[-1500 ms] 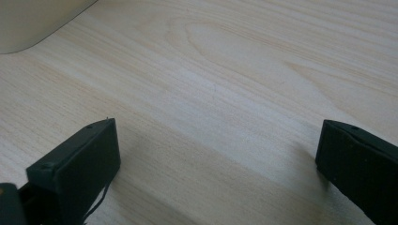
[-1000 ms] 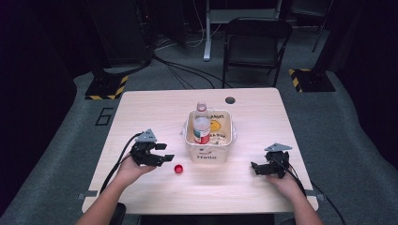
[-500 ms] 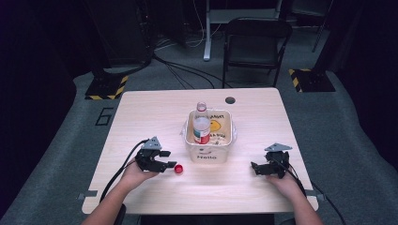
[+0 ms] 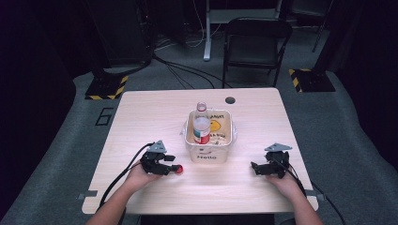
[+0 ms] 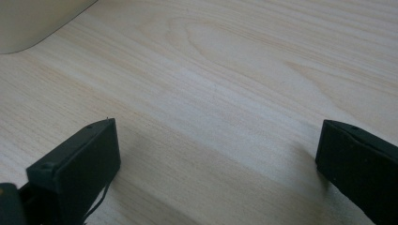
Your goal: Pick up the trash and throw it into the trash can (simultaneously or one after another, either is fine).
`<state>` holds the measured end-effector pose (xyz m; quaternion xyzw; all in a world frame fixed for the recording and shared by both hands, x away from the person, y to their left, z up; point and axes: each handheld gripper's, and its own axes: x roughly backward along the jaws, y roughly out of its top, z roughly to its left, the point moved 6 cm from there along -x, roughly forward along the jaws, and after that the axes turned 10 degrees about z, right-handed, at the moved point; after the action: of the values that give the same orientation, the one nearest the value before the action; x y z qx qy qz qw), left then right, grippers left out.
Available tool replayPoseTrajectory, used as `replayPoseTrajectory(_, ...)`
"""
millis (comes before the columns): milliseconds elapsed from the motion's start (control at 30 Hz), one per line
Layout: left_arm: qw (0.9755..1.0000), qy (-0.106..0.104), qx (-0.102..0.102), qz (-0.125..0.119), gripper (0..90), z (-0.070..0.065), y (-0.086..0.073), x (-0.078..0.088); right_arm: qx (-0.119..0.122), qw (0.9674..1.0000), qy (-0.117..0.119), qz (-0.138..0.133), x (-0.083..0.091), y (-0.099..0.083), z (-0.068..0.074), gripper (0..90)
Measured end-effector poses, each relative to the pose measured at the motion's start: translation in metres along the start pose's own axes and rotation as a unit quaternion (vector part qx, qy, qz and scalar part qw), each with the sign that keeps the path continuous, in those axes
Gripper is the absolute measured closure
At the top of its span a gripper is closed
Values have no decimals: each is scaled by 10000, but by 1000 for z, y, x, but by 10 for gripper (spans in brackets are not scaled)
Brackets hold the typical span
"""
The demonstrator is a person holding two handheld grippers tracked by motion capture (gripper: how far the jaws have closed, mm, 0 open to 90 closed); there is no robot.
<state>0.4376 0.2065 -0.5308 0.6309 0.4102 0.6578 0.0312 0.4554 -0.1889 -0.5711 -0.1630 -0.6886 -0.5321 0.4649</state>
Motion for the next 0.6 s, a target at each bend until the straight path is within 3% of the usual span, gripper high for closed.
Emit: replayPoseTrajectory(600, 9998, -49, -82, 199, 509, 1, -5, -20, -33, 10000, 18, -10, 0, 0, 1, 0)
